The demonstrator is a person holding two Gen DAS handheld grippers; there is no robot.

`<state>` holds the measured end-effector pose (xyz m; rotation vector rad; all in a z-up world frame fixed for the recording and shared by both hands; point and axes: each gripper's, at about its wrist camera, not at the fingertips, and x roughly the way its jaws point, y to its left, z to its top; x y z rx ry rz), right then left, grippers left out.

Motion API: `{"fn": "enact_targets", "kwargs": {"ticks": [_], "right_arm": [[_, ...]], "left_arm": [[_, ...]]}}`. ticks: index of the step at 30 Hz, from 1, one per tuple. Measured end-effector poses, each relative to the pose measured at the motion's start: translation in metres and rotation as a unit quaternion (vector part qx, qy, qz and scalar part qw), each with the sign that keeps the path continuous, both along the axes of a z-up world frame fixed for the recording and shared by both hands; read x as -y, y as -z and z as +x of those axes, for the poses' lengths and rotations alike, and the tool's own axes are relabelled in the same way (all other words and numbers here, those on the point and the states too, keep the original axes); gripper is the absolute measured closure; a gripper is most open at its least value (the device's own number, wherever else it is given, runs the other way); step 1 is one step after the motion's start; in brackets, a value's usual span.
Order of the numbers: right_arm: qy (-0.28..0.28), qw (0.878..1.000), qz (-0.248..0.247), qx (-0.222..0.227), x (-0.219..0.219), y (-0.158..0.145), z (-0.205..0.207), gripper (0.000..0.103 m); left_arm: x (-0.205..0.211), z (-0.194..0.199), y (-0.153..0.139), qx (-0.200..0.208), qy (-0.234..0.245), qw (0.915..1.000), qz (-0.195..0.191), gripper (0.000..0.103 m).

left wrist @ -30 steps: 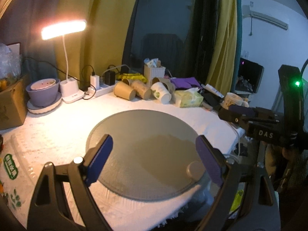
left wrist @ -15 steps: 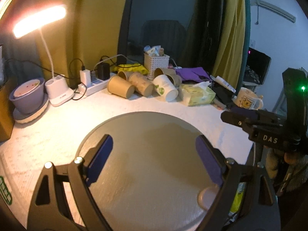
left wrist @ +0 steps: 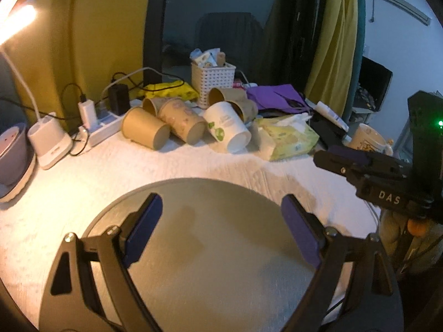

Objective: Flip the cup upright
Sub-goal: 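Move the left tool toward the white paper cup lying among the cups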

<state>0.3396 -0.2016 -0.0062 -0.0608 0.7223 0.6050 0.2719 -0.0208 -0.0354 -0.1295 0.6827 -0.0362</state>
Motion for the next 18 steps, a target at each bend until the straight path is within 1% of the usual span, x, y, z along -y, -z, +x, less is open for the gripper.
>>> {"fn": "enact_targets", "kwargs": {"ticks": [11, 18], "right_arm": [[-0.002, 1.0, 0.004, -0.006, 0.001, 0.018, 0.063, 0.052], [-0.009, 1.0, 0.007, 0.0, -0.008, 0.019, 0.093, 0.052]], "left_arm": [[0.006, 0.076, 0.012, -0.015, 0.007, 0.9999, -0.006, 0.014], [0.003, 0.117, 0.019, -0.019, 0.008, 0.9997, -0.011, 0.014]]}}
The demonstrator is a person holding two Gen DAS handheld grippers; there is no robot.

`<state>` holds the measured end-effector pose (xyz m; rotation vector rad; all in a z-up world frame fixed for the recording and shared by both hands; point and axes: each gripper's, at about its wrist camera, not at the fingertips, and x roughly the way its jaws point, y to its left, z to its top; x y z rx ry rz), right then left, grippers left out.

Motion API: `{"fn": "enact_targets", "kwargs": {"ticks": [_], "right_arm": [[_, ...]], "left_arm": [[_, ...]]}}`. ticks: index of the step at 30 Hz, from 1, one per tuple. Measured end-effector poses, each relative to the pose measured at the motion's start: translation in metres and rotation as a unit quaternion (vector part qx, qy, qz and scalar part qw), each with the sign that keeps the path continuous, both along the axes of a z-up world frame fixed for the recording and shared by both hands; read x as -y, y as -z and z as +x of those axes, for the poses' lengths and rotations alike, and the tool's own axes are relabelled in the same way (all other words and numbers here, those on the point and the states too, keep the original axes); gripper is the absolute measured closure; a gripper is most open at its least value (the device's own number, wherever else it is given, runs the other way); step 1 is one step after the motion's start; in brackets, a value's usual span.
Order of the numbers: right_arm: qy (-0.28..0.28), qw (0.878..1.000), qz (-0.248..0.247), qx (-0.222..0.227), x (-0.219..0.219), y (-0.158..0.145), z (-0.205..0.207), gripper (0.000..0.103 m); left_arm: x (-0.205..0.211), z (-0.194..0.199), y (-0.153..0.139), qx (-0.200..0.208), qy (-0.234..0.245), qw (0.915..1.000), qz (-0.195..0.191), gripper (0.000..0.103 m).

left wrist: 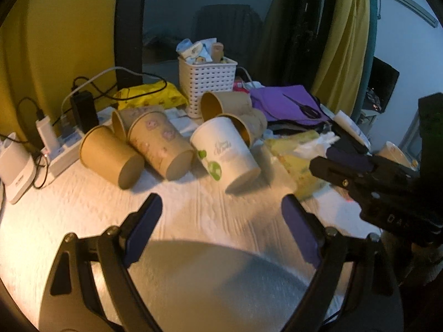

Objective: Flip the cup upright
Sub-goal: 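Move the left tool toward the white paper cup lying among the cups, then close the left gripper around the white Green World cup's body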

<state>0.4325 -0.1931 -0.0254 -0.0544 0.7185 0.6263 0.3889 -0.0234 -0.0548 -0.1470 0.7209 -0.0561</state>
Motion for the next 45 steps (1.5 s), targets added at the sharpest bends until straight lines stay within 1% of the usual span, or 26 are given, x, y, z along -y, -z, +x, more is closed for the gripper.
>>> {"fn": "enact_targets", "kwargs": {"ticks": [8, 13, 19, 22, 23, 24, 25, 27, 31, 36, 45], "right_arm": [[0.008, 1.0, 0.0, 0.002, 0.0, 0.004, 0.029, 0.052], [0.016, 1.0, -0.001, -0.002, 0.002, 0.008, 0.043, 0.052], [0.023, 1.0, -0.003, -0.006, 0.005, 0.009, 0.054, 0.052], [0.03, 0.999, -0.006, -0.008, 0.009, 0.01, 0.059, 0.052], [0.034, 0.999, -0.007, -0.009, 0.011, 0.01, 0.06, 0.052], [0.036, 0.999, -0.007, -0.009, 0.012, 0.01, 0.061, 0.052], [0.039, 0.999, -0.008, -0.009, 0.013, 0.01, 0.061, 0.052], [0.044, 0.999, -0.008, -0.009, 0.016, 0.009, 0.063, 0.052], [0.05, 0.999, -0.008, -0.008, 0.017, 0.006, 0.061, 0.052], [0.054, 0.999, -0.007, -0.006, 0.018, 0.002, 0.057, 0.052], [0.054, 0.999, -0.002, -0.004, 0.016, -0.009, 0.036, 0.052]], "left_arm": [[0.002, 0.041, 0.014, -0.018, 0.004, 0.9995, -0.026, 0.014], [0.004, 0.064, 0.024, -0.036, -0.013, 0.9983, -0.045, 0.014], [0.006, 0.086, 0.035, -0.051, -0.009, 0.9972, -0.055, 0.015], [0.008, 0.092, 0.038, -0.053, -0.003, 0.9972, -0.053, 0.015], [0.008, 0.095, 0.039, -0.054, -0.001, 0.9972, -0.051, 0.016], [0.009, 0.097, 0.04, -0.057, 0.0, 0.9972, -0.049, 0.025], [0.009, 0.1, 0.042, -0.062, 0.001, 0.997, -0.046, 0.031], [0.008, 0.103, 0.042, -0.065, 0.005, 0.9967, -0.049, 0.031], [0.009, 0.101, 0.041, -0.067, 0.012, 0.9964, -0.05, 0.036], [0.007, 0.09, 0.034, -0.061, 0.02, 0.9966, -0.053, 0.038], [0.007, 0.045, 0.018, -0.042, 0.032, 0.9973, -0.052, 0.039]]}}
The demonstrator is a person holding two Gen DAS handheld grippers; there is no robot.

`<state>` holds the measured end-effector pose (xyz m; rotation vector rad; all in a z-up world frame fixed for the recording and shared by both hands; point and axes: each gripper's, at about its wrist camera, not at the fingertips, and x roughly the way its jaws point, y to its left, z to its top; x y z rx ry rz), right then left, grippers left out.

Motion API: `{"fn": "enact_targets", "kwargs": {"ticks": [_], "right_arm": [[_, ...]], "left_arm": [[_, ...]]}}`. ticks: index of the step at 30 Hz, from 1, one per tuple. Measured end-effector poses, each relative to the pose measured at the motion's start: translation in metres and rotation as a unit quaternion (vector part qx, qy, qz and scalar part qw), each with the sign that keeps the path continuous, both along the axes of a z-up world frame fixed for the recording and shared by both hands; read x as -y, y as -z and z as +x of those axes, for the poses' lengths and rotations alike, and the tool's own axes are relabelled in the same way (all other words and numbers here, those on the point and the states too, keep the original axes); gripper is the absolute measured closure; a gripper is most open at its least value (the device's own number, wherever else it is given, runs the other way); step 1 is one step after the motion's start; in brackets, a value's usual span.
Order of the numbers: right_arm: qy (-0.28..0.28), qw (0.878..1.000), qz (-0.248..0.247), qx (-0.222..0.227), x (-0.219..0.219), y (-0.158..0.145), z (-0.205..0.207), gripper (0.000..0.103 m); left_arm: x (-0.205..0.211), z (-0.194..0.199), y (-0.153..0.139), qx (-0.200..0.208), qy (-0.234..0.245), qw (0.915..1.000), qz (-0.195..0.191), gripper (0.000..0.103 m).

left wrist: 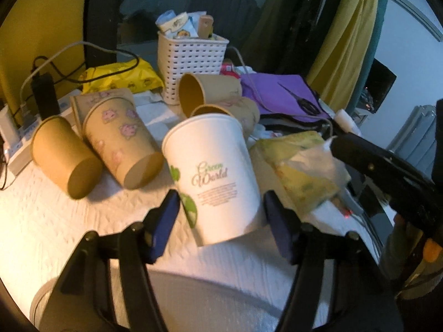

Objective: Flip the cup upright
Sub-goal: 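Close the left gripper around the white Green World cup's body, then lift the white cup with the left gripper and rotate it upright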

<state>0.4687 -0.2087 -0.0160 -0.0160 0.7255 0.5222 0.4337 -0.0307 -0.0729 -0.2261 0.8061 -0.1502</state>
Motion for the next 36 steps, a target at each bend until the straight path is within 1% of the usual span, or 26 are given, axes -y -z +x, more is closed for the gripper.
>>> {"fn": "enact_targets", "kwargs": {"ticks": [7, 11, 14, 16, 17, 18, 26, 30, 33, 36], "right_arm": [[-0.003, 1.0, 0.006, 0.006, -0.001, -0.015, -0.027, 0.052], [-0.014, 1.0, 0.009, 0.007, -0.006, -0.022, -0.048, 0.052], [-0.026, 1.0, 0.012, 0.007, -0.012, -0.027, -0.065, 0.052], [-0.035, 0.999, 0.014, 0.006, -0.017, -0.031, -0.079, 0.048], [-0.045, 0.999, 0.015, 0.004, -0.021, -0.033, -0.087, 0.039], [-0.052, 0.998, 0.016, 0.001, -0.024, -0.033, -0.093, 0.036], [-0.096, 0.995, 0.022, -0.011, -0.049, -0.036, -0.145, 0.036], [-0.119, 0.992, 0.027, -0.028, -0.064, -0.032, -0.171, 0.035], [-0.142, 0.988, 0.034, -0.048, -0.077, -0.027, -0.19, 0.035], [-0.163, 0.985, 0.033, -0.054, -0.092, -0.027, -0.21, 0.035]], "left_arm": [[0.002, -0.042, -0.018, 0.032, 0.005, 0.9993, 0.02, 0.039], [0.003, -0.071, -0.025, 0.05, 0.004, 0.9981, 0.036, 0.039], [0.003, -0.096, -0.03, 0.055, 0.004, 0.9978, 0.036, 0.039], [0.001, -0.115, -0.032, 0.059, 0.003, 0.9976, 0.037, 0.039], [0.0, -0.123, -0.032, 0.061, 0.0, 0.9975, 0.037, 0.039], [-0.002, -0.137, -0.033, 0.063, -0.003, 0.9973, 0.038, 0.039], [-0.023, -0.209, -0.029, 0.071, -0.021, 0.9965, 0.038, 0.039], [-0.039, -0.243, -0.026, 0.068, -0.037, 0.9967, 0.025, 0.039], [-0.047, -0.265, -0.024, 0.069, -0.049, 0.9961, 0.026, 0.039], [-0.055, -0.282, -0.019, 0.072, -0.062, 0.9951, 0.026, 0.039]]}}
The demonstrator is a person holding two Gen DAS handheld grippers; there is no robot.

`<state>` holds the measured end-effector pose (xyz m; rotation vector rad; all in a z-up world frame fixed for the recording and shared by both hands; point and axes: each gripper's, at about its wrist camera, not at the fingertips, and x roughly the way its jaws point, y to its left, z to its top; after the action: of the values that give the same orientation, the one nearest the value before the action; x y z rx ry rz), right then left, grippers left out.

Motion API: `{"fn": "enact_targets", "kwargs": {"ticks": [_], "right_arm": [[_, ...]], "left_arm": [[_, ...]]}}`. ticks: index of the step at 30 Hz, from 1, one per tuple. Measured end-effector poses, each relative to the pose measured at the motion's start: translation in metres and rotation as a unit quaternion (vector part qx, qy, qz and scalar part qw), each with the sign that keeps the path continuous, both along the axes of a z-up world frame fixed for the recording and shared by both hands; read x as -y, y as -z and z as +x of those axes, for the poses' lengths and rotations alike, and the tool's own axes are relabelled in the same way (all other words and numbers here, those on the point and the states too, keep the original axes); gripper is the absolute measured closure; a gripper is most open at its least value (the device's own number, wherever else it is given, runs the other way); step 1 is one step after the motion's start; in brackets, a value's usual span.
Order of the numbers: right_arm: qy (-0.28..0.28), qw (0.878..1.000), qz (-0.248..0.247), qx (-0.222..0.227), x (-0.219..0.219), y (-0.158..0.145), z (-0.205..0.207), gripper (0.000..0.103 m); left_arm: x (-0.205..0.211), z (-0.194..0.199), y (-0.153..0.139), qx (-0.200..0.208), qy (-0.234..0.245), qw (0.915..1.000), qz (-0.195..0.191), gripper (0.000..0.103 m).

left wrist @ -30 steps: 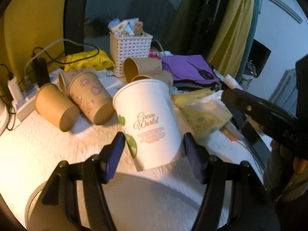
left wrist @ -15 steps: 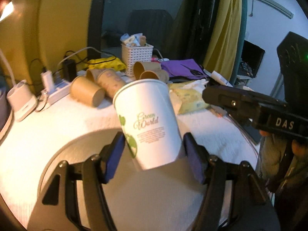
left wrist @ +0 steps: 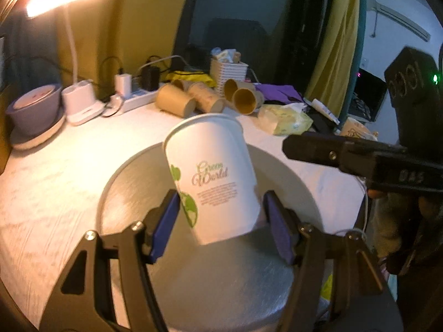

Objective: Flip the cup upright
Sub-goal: 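Lift the white cup with the left gripper and rotate it upright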

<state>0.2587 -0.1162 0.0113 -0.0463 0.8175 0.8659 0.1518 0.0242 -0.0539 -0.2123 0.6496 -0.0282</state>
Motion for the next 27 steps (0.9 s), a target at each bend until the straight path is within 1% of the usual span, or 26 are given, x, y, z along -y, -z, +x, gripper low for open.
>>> {"fn": "enact_targets", "kwargs": {"ticks": [2, 5, 10, 12, 14, 15, 17, 21, 22, 26, 27], "right_arm": [[-0.021, 1.0, 0.008, -0.008, -0.012, -0.004, -0.013, 0.035], [-0.049, 0.998, 0.022, -0.025, -0.027, -0.008, -0.026, 0.035], [-0.087, 0.994, 0.045, -0.058, -0.052, -0.012, -0.045, 0.035], [-0.093, 0.992, 0.048, -0.067, -0.059, -0.011, -0.049, 0.035], [-0.095, 0.991, 0.052, -0.082, -0.062, -0.007, -0.05, 0.035], [-0.095, 0.989, 0.056, -0.097, -0.064, -0.005, -0.05, 0.035], [-0.096, 0.986, 0.063, -0.121, -0.068, -0.001, -0.051, 0.035], [-0.112, 0.981, 0.07, -0.141, -0.085, 0.002, -0.056, 0.035], [-0.117, 0.98, 0.071, -0.147, -0.089, 0.003, -0.056, 0.035], [-0.122, 0.976, 0.059, -0.169, -0.102, 0.009, -0.057, 0.035], [-0.123, 0.975, 0.056, -0.174, -0.104, 0.012, -0.056, 0.035]], "left_arm": [[-0.003, -0.012, 0.004, 0.008, -0.009, 0.9999, 0.011, 0.039], [-0.004, -0.032, 0.008, 0.03, -0.025, 0.9982, 0.045, 0.039], [-0.006, -0.056, 0.01, 0.054, -0.039, 0.9957, 0.064, 0.039], [-0.006, -0.066, 0.011, 0.063, -0.043, 0.9947, 0.069, 0.039], [-0.006, -0.076, 0.011, 0.075, -0.05, 0.9926, 0.081, 0.039], [-0.005, -0.081, 0.012, 0.081, -0.054, 0.991, 0.092, 0.039], [-0.005, -0.085, 0.013, 0.084, -0.059, 0.9895, 0.101, 0.039], [-0.008, -0.096, 0.015, 0.089, -0.068, 0.9885, 0.102, 0.039], [-0.008, -0.097, 0.016, 0.091, -0.07, 0.9881, 0.103, 0.039], [-0.004, -0.105, 0.017, 0.105, -0.074, 0.9825, 0.135, 0.039], [-0.004, -0.105, 0.018, 0.105, -0.075, 0.9823, 0.135, 0.039]]}}
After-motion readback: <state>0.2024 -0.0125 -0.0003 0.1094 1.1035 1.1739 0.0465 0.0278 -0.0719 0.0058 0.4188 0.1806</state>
